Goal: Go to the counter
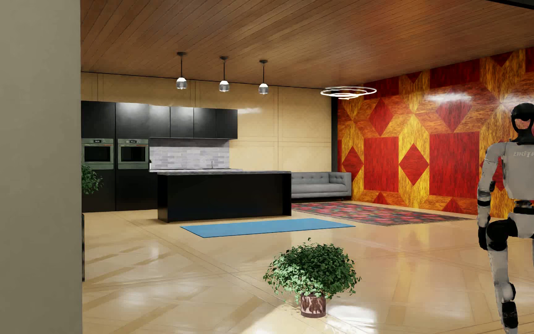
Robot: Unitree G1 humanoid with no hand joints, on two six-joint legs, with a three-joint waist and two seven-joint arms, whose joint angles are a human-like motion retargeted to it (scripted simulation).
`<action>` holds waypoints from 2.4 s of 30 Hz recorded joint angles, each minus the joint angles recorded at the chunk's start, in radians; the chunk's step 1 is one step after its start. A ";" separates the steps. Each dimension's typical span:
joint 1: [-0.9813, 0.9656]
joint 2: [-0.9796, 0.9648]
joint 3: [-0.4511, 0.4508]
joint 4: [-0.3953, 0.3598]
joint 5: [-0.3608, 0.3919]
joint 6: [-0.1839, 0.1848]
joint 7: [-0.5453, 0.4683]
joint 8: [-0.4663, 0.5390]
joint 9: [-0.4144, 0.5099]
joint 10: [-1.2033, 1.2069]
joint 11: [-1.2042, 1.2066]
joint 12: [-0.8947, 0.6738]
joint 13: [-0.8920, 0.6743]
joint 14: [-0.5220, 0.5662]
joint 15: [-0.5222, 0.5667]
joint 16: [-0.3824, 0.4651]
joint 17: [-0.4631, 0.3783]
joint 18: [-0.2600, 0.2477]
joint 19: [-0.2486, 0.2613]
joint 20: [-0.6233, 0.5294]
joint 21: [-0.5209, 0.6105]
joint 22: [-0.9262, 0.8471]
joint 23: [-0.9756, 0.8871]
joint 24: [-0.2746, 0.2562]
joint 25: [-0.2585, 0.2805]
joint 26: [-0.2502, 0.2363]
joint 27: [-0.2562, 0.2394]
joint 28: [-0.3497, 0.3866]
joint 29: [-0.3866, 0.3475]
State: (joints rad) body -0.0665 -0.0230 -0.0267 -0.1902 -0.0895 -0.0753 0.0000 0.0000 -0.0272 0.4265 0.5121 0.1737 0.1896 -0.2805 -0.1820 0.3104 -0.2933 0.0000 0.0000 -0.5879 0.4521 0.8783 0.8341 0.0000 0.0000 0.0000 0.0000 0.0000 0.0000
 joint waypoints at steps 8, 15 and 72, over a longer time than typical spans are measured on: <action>0.096 -0.268 -0.073 -0.014 0.002 0.001 0.000 0.000 0.083 0.004 0.401 -0.007 0.073 -0.030 -0.096 0.048 -0.016 0.000 0.000 -0.073 0.019 -0.083 0.024 0.000 0.000 0.000 0.000 0.000 0.000; 0.317 -0.533 -0.201 0.032 -0.013 0.041 0.000 0.000 0.122 -0.035 0.194 -0.113 0.131 -0.230 0.063 0.035 -0.038 0.000 0.000 -0.034 0.029 -0.051 0.140 0.000 0.000 0.000 0.000 0.000 0.000; 0.119 -0.279 -0.142 -0.011 -0.020 -0.017 0.000 0.000 0.139 0.073 0.456 0.066 0.128 0.141 -0.052 0.089 -0.074 0.000 0.000 -0.090 -0.010 0.025 0.064 0.000 0.000 0.000 0.000 0.000 0.000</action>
State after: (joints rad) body 0.0530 -0.3017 -0.1682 -0.2010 -0.1097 -0.0923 0.0000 0.0000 0.1122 0.4996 0.9679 0.2392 0.3172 -0.1395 -0.2336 0.3995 -0.3675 0.0000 0.0000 -0.6783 0.4425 0.9037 0.8984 0.0000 0.0000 0.0000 0.0000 0.0000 0.0000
